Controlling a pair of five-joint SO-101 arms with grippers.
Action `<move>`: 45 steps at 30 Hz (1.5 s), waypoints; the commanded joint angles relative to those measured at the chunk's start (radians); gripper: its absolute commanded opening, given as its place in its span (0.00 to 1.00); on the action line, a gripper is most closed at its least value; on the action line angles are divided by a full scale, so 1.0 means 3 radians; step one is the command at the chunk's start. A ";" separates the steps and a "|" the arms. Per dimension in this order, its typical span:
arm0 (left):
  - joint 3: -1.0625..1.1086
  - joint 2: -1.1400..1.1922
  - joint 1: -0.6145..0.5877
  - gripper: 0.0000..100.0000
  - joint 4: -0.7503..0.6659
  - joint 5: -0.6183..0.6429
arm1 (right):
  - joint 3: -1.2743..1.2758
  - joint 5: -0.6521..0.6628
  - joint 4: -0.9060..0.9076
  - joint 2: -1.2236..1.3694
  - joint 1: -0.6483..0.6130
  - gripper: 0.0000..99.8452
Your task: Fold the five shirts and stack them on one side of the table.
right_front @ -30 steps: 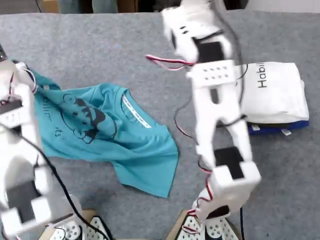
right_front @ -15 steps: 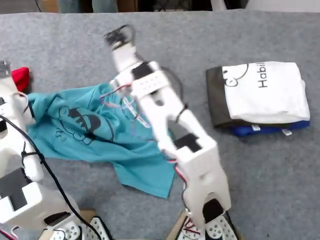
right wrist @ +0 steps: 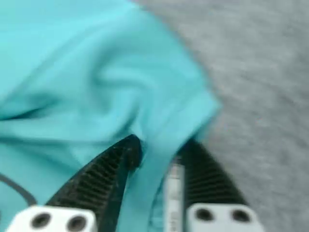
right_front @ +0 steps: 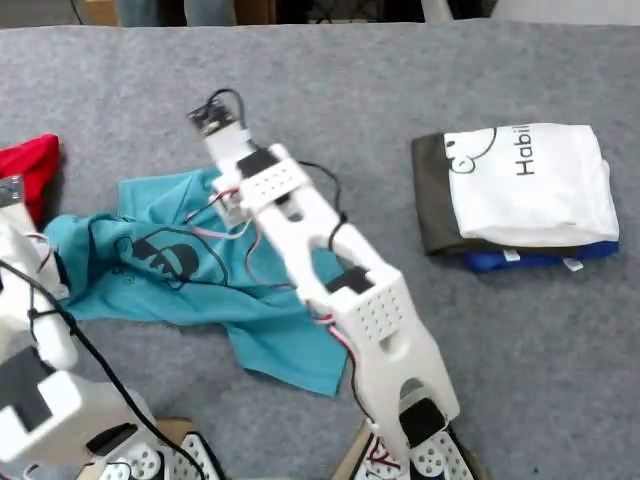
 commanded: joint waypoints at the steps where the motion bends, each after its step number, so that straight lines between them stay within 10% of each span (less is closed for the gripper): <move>1: -0.0008 -0.0450 -0.0049 0.03 0.0184 -0.0026 | -0.0361 -0.0020 0.0685 -0.0003 0.0143 0.01; 7: 0.0064 -0.1013 0.0248 0.03 0.0721 -0.0026 | -0.1020 0.0005 0.2015 0.0013 0.0343 0.01; 25: 0.1036 -0.1974 0.0494 0.03 0.1529 -0.0373 | 0.1695 0.0583 0.1949 -0.1747 0.1033 0.06; 31: 0.1184 -0.2327 0.0499 0.03 0.1514 -0.0373 | 0.1644 0.1033 0.2025 -0.1910 0.1238 0.29; 45: 0.1179 -0.2414 0.0499 0.03 0.1529 -0.0373 | 0.0161 0.1509 0.2025 -0.1818 0.1330 0.30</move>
